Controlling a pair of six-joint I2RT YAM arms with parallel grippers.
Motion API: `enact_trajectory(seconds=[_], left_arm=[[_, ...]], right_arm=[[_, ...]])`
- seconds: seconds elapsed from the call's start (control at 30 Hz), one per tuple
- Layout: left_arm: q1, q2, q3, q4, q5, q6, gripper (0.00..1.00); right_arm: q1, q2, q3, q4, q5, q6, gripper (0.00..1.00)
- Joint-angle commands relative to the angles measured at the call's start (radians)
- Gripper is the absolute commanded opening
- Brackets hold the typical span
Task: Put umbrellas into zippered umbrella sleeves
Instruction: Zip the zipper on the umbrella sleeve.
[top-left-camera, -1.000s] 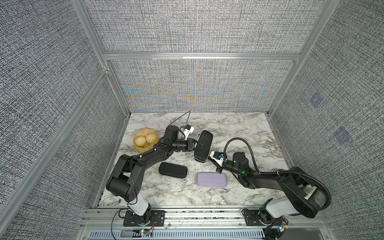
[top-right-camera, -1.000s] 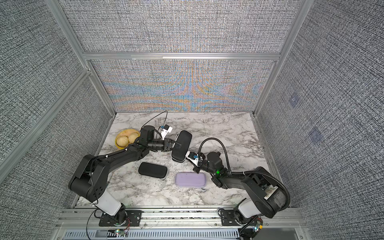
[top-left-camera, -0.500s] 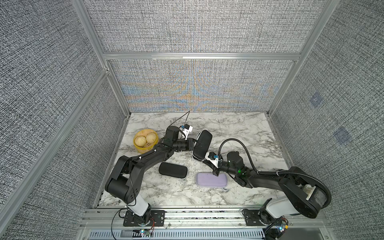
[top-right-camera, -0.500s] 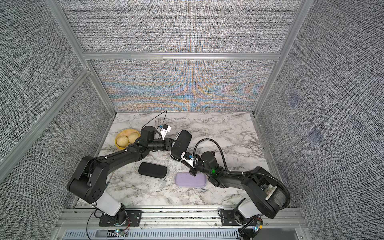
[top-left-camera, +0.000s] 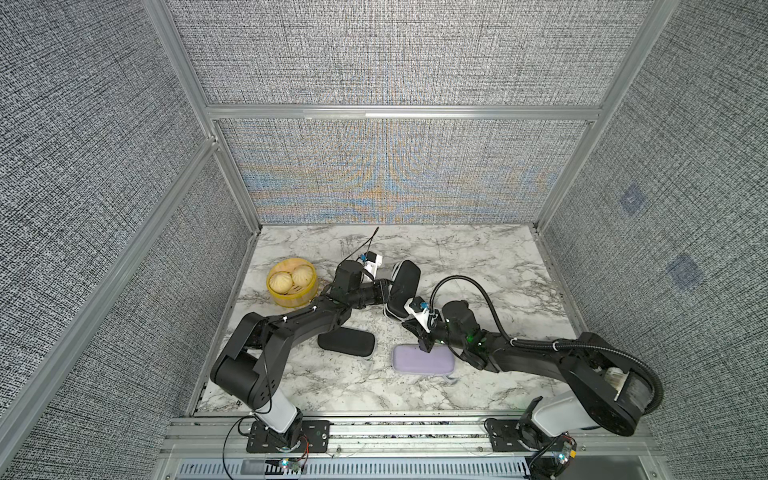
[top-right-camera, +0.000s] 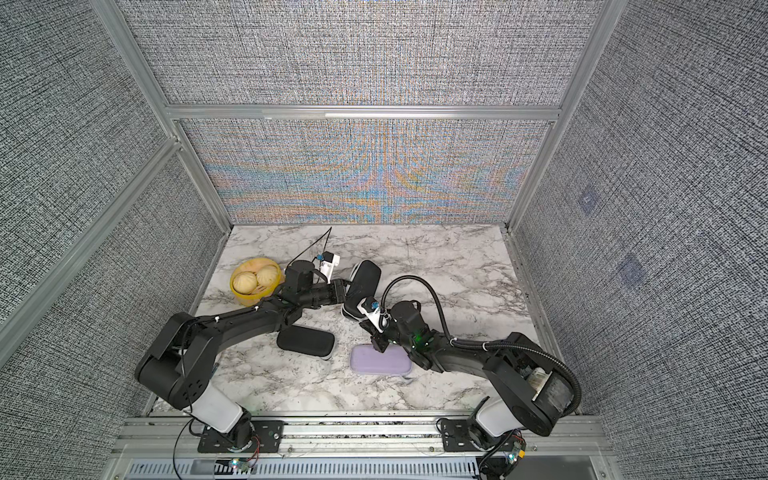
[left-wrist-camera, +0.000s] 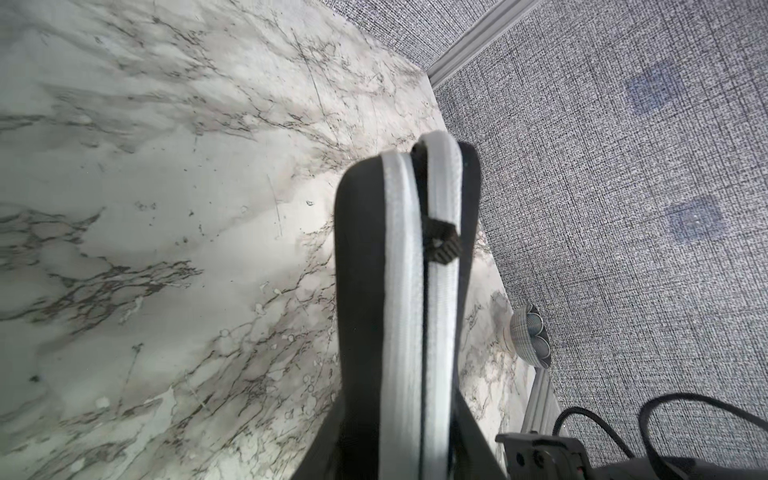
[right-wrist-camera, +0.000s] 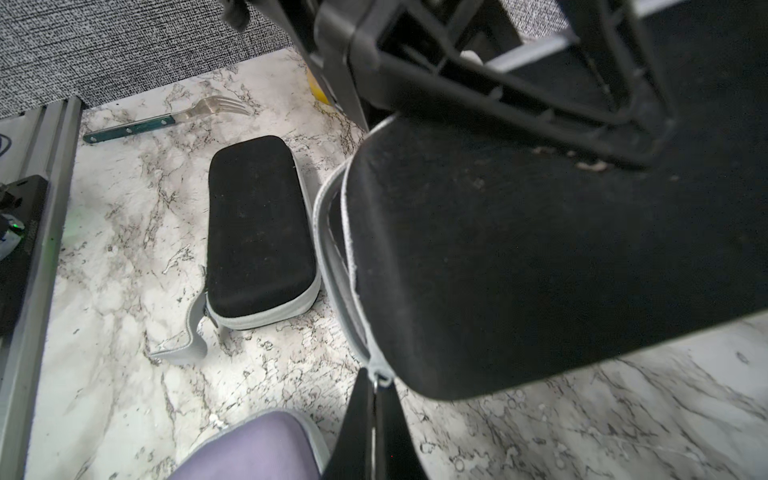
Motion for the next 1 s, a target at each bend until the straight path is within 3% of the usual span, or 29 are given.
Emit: enact_trajectory(seconds=[0.0,0.33,0.47,0.77,0.97], left_arm=[[-0.011,0.016,-0.008,0.16,-0.158,-0.009,0.0],[-0.08,0.021,-0.09,0.322,-0.27,-0.065,0.0],[-0.082,0.043,-0.115,0.362,-0.306,-0.085,0.0],[-0.092,0.209,-0.125,0.494,-0.313,-0.15,0.0],[-0.089,0.273,-0.111,0.488,-0.272,-0.164,0.0]], right_arm=[[0.019,0.014,0.025,0.087,-0.13,0.072,0.0],[0.02,0.071,0.114,0.046,-0.058,0.211,0.0],[0.017,0.12,0.138,0.111,-0.057,0.284,0.0],[-0.023,0.256,0.239,0.136,-0.107,0.428,0.0],[-0.091,0.306,0.354,-0.168,-0.124,0.415,0.0]])
